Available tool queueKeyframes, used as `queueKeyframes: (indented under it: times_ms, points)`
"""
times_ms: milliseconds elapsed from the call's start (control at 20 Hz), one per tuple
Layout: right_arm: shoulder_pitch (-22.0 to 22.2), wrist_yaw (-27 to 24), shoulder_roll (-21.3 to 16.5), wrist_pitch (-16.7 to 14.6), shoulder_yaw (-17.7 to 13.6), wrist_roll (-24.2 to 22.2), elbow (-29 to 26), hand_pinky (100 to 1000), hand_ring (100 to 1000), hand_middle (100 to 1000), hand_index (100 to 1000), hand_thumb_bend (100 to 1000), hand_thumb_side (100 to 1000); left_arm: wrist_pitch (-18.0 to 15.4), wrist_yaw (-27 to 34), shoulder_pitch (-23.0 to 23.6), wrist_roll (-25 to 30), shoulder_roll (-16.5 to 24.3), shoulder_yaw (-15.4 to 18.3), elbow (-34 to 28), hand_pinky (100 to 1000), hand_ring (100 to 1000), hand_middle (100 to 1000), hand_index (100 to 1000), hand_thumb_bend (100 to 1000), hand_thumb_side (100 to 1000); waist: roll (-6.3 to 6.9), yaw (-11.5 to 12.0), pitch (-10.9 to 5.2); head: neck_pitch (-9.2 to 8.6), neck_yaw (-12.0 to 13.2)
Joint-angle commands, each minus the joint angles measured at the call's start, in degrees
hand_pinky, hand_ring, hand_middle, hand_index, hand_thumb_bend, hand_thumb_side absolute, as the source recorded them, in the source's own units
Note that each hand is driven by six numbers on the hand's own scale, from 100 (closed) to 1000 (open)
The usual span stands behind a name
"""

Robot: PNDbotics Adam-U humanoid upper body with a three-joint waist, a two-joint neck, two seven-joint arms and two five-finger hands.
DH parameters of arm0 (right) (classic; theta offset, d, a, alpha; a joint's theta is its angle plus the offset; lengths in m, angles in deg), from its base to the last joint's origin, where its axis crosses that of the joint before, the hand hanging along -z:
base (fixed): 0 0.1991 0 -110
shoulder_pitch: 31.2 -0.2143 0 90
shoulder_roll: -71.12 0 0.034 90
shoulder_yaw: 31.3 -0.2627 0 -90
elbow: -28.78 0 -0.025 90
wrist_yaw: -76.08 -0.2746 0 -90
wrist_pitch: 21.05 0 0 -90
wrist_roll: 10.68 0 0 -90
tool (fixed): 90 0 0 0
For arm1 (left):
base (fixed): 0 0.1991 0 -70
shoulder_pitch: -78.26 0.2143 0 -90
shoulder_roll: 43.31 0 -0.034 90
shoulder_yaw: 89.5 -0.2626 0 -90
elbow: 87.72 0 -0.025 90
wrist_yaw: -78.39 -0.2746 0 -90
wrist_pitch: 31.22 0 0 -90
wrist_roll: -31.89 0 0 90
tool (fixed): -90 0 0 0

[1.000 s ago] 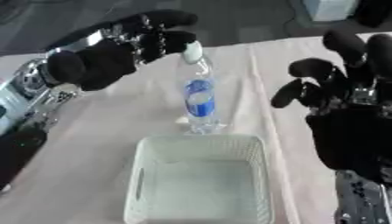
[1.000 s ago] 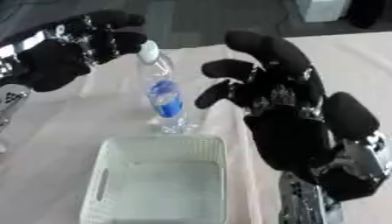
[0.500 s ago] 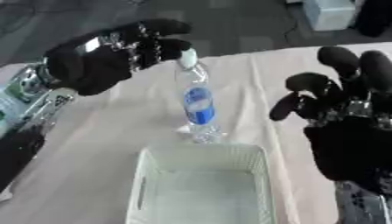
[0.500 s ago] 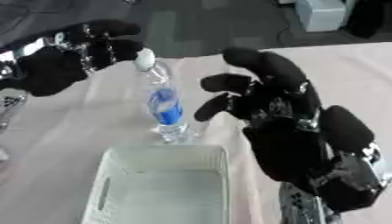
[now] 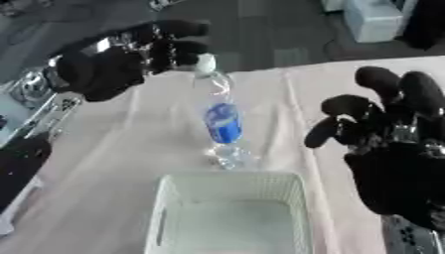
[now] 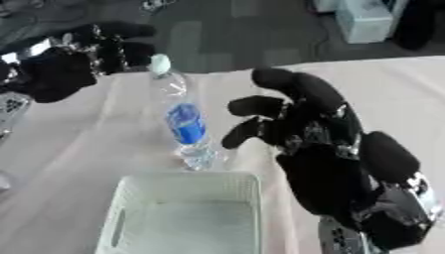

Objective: Pick up objects on the table and place them in the box.

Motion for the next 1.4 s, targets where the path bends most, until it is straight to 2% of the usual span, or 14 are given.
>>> queueKeyframes:
  times_ms: [50, 400, 700, 900, 1400]
  points:
    - [-0.19, -0.34, -0.22, -2.99, 0.18, -3.32, -0.37, 693, 841, 903, 937, 100, 1000, -0.4, 0.39, -1.77, 0.78, 0.33, 1.59, 2.09, 1000, 998, 1000, 978, 756, 768, -0.14, 0.2, -1.31, -0.79, 0.14]
    - [0.21, -0.32, -0.26, -2.93, 0.13, -3.55, -0.23, 694, 842, 904, 937, 100, 1000, -0.84, 0.18, -3.35, 1.55, -0.37, 1.82, 5.61, 1000, 995, 1000, 977, 749, 774, -0.03, 0.39, -1.69, -0.75, -0.24]
    - [0.93, -0.3, -0.14, -2.52, 0.22, -3.28, -0.49, 694, 841, 903, 937, 100, 1000, -0.76, 0.38, -3.87, 2.12, -0.32, 1.61, 6.02, 1000, 995, 1000, 977, 746, 775, 0.24, 0.58, -2.3, -0.76, -0.71]
    - [1.21, -0.35, -0.06, -2.21, 0.4, -3.13, -0.8, 694, 841, 902, 936, 100, 1000, -0.54, 0.4, -4.05, 2.57, -0.7, 1.46, 6.4, 1000, 995, 1000, 977, 746, 775, 0.44, 0.53, -2.51, -1.39, -0.93]
    - [0.17, -1.04, -0.46, -1.95, 0.72, -3.46, -1.04, 695, 842, 903, 937, 100, 1000, -0.78, 0.09, -4.63, 3.58, -2.49, 1.22, 6.9, 1000, 997, 1000, 977, 753, 771, 0.81, -0.81, -1.29, -3.41, -0.64]
